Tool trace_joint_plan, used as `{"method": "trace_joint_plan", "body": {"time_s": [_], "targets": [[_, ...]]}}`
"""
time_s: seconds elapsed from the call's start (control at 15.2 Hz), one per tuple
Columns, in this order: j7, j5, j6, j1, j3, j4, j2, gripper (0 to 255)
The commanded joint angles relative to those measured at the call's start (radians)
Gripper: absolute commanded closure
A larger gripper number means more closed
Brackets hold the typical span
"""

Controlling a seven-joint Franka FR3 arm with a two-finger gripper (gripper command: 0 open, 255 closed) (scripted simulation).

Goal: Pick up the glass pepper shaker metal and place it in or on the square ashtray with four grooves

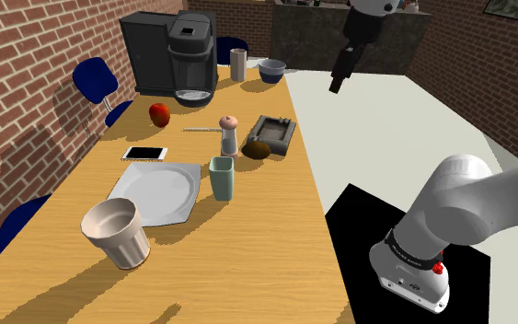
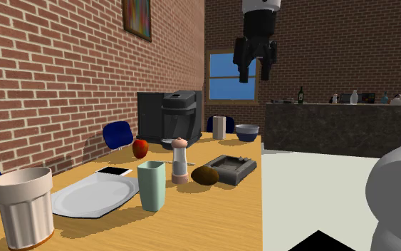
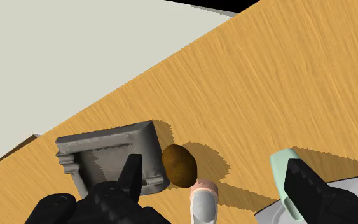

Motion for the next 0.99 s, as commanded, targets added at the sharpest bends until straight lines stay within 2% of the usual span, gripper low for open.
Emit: {"method": "trace_joint_plan", "body": {"time_s": [0.0,0.46,0.92], "targets": [[0.0,0.0,0.0,0.0,0.0,0.0,0.0,0],[-0.024,0.039,0.221,0.017,-0.039,-0.012,0.192,0],[-0.068,0.1,0.408,0.04,-0.073,0.045,0.421,0]]}}
